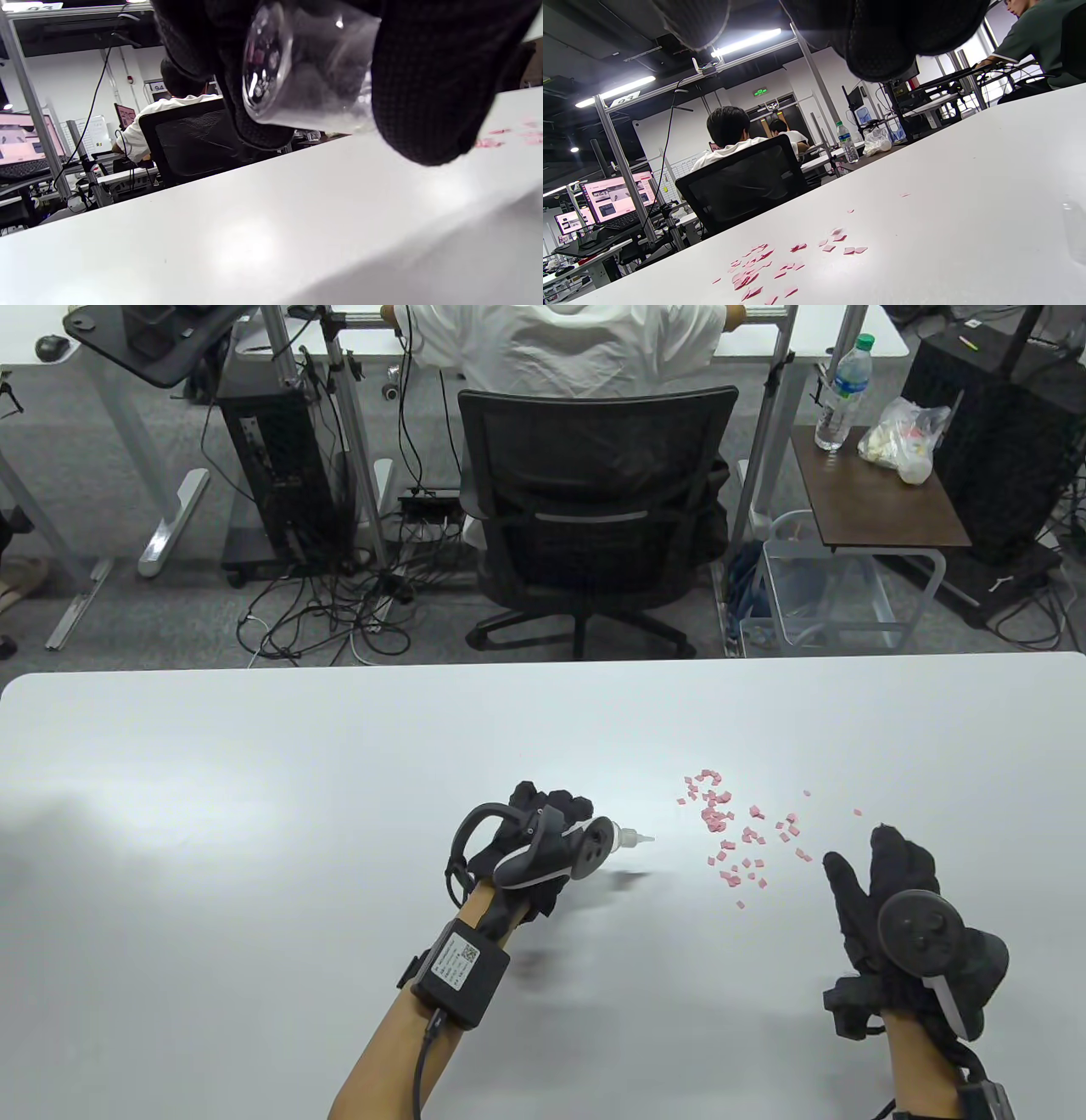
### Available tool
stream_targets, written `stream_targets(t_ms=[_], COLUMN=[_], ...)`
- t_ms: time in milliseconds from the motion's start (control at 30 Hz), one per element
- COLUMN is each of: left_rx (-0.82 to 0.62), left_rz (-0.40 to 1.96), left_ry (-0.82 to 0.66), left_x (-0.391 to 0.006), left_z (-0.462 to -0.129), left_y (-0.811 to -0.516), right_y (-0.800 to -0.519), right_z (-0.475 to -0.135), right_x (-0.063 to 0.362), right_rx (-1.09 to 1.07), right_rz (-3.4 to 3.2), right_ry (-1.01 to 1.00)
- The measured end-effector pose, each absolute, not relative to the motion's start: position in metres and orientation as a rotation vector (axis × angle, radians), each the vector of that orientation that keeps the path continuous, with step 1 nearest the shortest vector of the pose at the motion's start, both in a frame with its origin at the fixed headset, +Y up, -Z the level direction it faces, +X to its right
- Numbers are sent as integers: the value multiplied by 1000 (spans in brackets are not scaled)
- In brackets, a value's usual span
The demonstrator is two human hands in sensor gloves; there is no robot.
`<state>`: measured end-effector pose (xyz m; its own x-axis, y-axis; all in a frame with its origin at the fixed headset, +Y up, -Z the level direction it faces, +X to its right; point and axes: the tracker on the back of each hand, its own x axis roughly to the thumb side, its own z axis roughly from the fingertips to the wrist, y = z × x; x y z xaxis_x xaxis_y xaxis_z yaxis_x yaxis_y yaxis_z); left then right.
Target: Squeeze empty conical bottle to blow paper scraps with air puff
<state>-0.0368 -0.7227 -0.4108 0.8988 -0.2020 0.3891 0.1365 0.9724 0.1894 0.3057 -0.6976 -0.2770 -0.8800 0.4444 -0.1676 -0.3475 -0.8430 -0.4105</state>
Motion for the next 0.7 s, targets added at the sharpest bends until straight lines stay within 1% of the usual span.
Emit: stream_targets(t_ms=[33, 100, 167, 233, 300, 333, 400, 433, 467, 533, 567, 600, 633, 667, 700], left_rx=[188, 216, 209, 147, 166, 150, 200, 175, 131, 184, 168, 104, 93, 133, 152], left_rz=[-192, -266, -250, -225, -205, -217, -244, -289, -287, -279, -262, -231, -200, -181, -242], left_ry=[-440, -424, -406, -360, -340, -324, -363, -363, -386, -376, -381, -398, -388, -397, -435], left_x=[-37, -36, -38, -40, -41, -40, -40, -38, -37, -38, -38, -37, -37, -36, -32], left_z=[-411, -411, -413, -418, -421, -423, -424, -425, -425, -423, -423, -425, -424, -421, -421], left_y=[-722, -721, -723, -723, -723, -723, -725, -725, -726, -727, -726, -727, -727, -727, -727], right_y=[-698, -697, -697, -697, -697, -697, -697, -697, -697, -697, -697, -697, -697, -697, -697], right_z=[-277, -277, -277, -277, -277, -277, -277, -276, -276, -276, -276, -276, -276, -276, -276], right_x=[306, 306, 306, 307, 307, 307, 307, 307, 307, 308, 308, 308, 308, 308, 308], right_rx=[-360, -358, -360, -362, -362, -364, -364, -364, -367, -368, -368, -369, -368, -368, -368], right_rz=[2647, 2644, 2646, 2645, 2645, 2647, 2644, 2643, 2645, 2641, 2640, 2641, 2640, 2640, 2641], right_ry=[-524, -526, -529, -530, -528, -529, -529, -530, -531, -530, -531, -531, -531, -530, -531])
